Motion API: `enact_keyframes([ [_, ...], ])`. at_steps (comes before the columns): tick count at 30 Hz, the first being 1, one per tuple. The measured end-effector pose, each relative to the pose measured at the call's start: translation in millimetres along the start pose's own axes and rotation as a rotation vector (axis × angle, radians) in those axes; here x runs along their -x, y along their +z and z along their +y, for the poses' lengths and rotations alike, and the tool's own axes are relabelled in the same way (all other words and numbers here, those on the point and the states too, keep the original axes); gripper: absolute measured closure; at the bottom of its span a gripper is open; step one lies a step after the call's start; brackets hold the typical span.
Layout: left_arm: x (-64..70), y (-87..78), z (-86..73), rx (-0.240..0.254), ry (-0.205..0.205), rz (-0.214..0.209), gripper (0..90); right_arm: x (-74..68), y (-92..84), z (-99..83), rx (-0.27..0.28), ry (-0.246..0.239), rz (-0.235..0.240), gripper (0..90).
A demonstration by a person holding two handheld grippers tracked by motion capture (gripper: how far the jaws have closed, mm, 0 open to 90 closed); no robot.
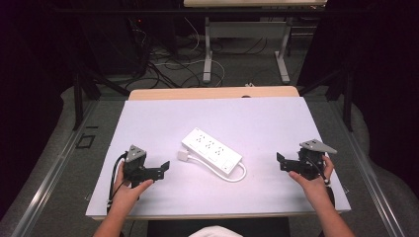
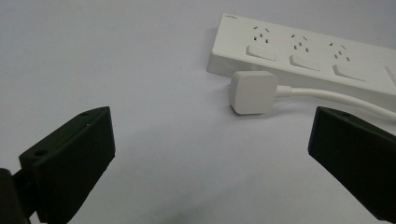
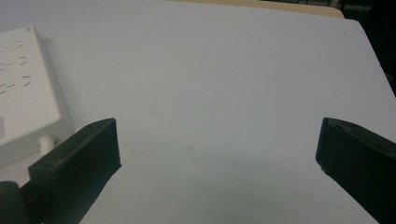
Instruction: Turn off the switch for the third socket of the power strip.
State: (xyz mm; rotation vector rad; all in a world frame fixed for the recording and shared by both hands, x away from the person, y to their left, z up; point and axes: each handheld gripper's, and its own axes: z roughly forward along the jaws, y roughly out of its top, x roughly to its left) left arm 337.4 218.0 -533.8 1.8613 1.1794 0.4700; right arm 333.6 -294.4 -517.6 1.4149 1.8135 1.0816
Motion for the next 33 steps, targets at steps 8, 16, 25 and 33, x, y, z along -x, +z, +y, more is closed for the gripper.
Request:
enact_keyframes([
  [8, -0.3, -0.5, 0.8, 0.009, -0.016, 0.021, 1.4, -0.5, 7.5, -4.9, -0.018, -0.017, 0.014, 0.0],
  [16, 2.7, -4.1, 0.9, 0.014, -0.012, 0.020, 3.3, -4.8, 6.9, -5.3, -0.020, -0.010, 0.015, 0.0],
  [25, 11.6, -5.0, 7.1, 0.017, 0.004, 0.006, 7.9, -9.7, 4.9, -5.5, -0.012, -0.032, 0.022, 0.0],
  [33, 20.8, -3.9, 12.0, 0.006, 0.039, -0.008, 16.4, -10.3, 5.3, -6.9, -0.014, -0.028, 0.025, 0.0],
])
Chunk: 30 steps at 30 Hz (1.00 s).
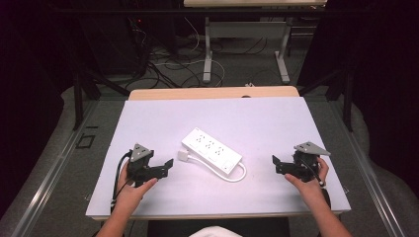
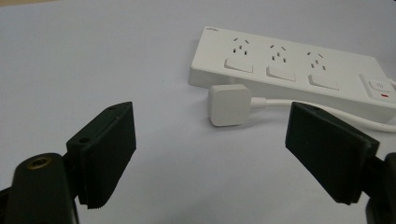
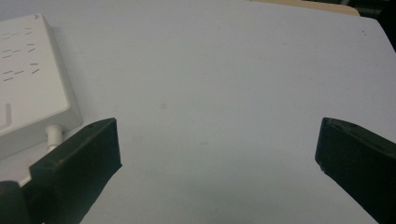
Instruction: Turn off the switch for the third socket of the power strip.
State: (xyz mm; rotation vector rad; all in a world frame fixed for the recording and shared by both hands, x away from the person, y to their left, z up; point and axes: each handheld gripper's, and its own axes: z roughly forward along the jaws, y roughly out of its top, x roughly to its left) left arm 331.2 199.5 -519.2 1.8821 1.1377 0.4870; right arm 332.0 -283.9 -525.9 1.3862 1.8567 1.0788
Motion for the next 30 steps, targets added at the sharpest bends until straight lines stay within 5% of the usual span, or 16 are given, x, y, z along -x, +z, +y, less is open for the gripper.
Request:
enact_keyframes([
  [21, 16.9, 6.5, 0.9, -0.028, 0.014, -0.072, 31.7, -4.3, 2.6, -1.6, -0.011, -0.017, 0.009, 0.2],
  [30, 15.5, 5.8, 10.2, -0.021, -0.056, -0.061, 34.0, -4.3, 3.3, -2.9, -0.014, -0.022, 0.012, 0.2],
])
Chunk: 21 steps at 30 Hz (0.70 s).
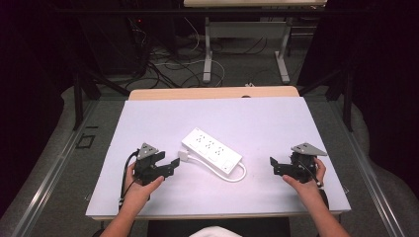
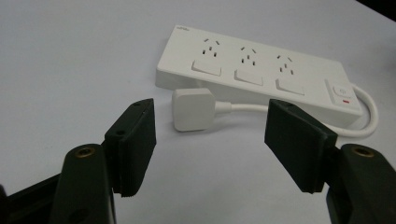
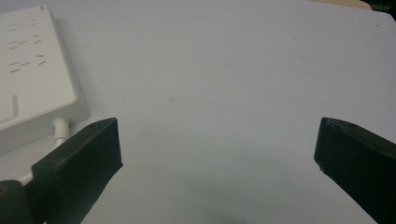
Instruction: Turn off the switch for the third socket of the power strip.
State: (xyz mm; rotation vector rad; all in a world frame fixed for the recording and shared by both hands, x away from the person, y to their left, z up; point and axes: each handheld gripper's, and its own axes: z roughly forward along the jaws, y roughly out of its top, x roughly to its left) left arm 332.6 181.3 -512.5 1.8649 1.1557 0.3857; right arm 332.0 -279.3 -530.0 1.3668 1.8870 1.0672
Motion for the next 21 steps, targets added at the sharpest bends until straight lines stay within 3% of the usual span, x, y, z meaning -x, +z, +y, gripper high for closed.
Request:
enact_keyframes([
  [6, -3.0, 0.8, 8.7, 0.008, -0.088, -0.023, 35.6, -1.2, -0.1, -0.4, 0.001, 0.008, -0.001, 0.2],
  [21, -7.0, 1.7, 26.5, 0.014, -0.158, -0.037, 36.4, -0.6, -0.7, -1.0, -0.007, 0.021, 0.006, 0.2],
])
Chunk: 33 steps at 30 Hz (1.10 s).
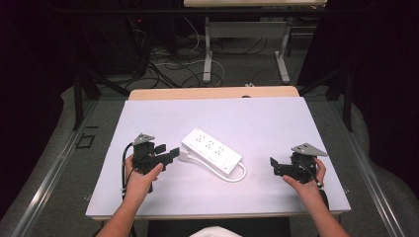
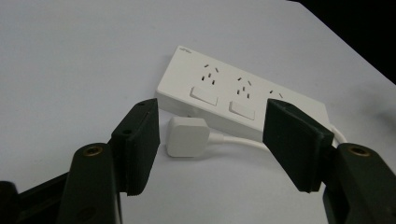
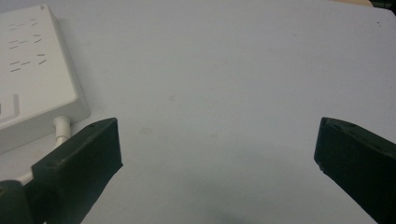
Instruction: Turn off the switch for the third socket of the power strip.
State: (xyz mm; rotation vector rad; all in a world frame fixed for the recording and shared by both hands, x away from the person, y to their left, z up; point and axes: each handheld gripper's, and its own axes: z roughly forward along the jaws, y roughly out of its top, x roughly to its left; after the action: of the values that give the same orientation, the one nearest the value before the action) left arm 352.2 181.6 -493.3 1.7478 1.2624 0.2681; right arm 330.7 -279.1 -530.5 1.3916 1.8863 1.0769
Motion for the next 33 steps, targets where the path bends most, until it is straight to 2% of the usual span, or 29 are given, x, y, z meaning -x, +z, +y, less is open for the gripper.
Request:
enact_keyframes([
  [8, 1.2, -0.1, 7.2, -0.024, -0.031, -0.005, 40.1, 0.3, 0.2, -0.1, -0.001, 0.001, 0.002, 0.2],
  [18, 7.2, 5.7, 20.0, -0.058, -0.034, -0.015, 45.9, 1.3, 1.1, -0.7, -0.001, -0.002, 0.001, 0.2],
  [33, 21.8, 15.1, 37.1, -0.093, 0.004, -0.007, 52.4, 0.9, 1.2, -1.0, -0.005, 0.002, 0.005, 0.3],
])
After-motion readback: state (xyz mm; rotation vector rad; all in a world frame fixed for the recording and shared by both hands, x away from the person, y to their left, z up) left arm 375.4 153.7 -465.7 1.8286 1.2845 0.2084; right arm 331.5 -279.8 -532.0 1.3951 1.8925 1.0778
